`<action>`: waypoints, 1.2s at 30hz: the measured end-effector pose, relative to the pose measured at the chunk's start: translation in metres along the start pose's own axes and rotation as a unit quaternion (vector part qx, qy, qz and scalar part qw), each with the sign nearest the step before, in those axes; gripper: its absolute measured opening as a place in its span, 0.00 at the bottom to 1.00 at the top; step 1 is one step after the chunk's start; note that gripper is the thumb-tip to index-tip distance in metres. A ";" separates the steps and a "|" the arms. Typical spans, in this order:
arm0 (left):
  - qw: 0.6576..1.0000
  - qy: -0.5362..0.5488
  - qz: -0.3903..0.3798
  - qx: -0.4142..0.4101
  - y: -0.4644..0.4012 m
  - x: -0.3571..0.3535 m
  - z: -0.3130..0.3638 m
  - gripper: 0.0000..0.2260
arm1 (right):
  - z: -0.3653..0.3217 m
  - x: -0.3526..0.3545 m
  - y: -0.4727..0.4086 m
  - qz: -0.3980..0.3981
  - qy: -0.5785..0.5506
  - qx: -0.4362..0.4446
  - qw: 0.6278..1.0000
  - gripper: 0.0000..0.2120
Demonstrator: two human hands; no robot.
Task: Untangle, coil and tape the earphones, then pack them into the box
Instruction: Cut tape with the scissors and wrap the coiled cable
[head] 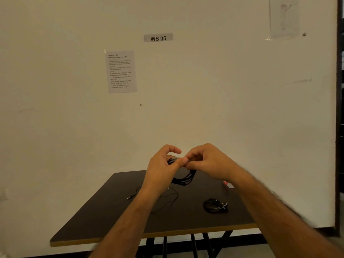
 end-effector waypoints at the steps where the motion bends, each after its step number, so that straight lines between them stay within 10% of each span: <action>1: 1.000 -0.017 0.002 -0.008 0.000 0.001 0.002 0.09 | 0.000 0.000 0.000 0.000 0.006 0.002 1.000 0.04; 12: 0.990 -0.136 0.001 -0.026 -0.004 -0.006 -0.005 0.05 | 0.008 -0.010 -0.004 -0.009 0.135 -0.024 0.991 0.03; 27: 0.996 -0.076 -0.050 0.006 0.000 -0.037 -0.048 0.02 | 0.075 -0.032 0.012 -0.136 -0.073 -0.145 0.977 0.09; 36: 0.987 -0.005 -0.088 0.137 -0.008 -0.095 -0.159 0.07 | 0.172 -0.085 0.021 -0.074 -0.090 -0.254 0.960 0.14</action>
Point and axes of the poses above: each hand's wrist, its own y-axis away from the middle knuckle, its own x-axis out of the back of the hand, z = x × y, the point moved 8 cm from there along -y, towards the middle knuckle, and after that the axes turned 3 degrees about x, right-handed, at the moved point
